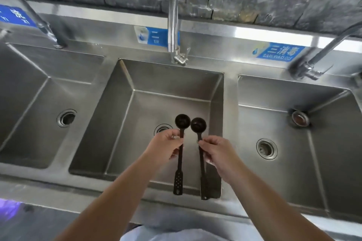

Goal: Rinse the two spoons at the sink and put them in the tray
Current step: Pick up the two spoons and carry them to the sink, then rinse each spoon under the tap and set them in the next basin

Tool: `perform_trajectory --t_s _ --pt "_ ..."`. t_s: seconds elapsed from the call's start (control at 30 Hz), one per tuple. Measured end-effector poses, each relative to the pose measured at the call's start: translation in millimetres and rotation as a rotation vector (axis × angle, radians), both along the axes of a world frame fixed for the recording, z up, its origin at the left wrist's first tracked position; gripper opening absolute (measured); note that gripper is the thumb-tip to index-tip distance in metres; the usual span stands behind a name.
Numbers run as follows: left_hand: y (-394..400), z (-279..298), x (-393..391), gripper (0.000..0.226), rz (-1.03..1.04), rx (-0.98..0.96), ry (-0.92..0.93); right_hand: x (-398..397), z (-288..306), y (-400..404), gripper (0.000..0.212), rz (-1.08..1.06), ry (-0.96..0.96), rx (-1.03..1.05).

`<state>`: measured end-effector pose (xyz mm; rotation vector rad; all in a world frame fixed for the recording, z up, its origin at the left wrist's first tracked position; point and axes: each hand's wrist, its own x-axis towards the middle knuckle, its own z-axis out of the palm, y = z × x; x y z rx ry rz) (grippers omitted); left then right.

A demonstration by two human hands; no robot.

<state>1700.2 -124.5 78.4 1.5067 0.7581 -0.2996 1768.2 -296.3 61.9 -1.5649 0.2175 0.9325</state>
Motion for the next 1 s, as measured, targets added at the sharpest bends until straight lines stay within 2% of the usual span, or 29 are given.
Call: perform_trajectory --t_s 0.13,0.27,0.33,0.47,0.6,0.73,0.9,1.0 --pt "39 -47 33 0.01 -0.023 0.009 0.089 25 -54 45 0.023 -0.13 0.09 -0.103" --pt "56 -115 53 0.014 0.031 -0.042 0.226 30 -130 70 0.011 -0.226 0.17 -0.231" --pt "55 -153 59 0.017 0.039 -0.032 0.266 30 -170 77 0.013 -0.258 0.213 -0.277" --pt "50 -229 64 0.013 -0.046 0.131 0.29 30 -243 89 0.019 -0.237 0.215 -0.372" --pt "46 -285 67 0.012 -0.145 0.162 0.278 30 -300 91 0.024 -0.174 0.17 -0.482" --pt "41 -319 71 0.012 -0.187 0.173 0.276 31 -332 87 0.02 -0.16 0.124 -0.591" --pt "41 -337 68 0.014 -0.15 0.178 0.276 32 -346 82 0.021 -0.14 0.14 -0.623" --pt "40 -343 67 0.015 -0.095 0.178 0.313 33 -346 81 0.015 -0.134 0.135 -0.64"
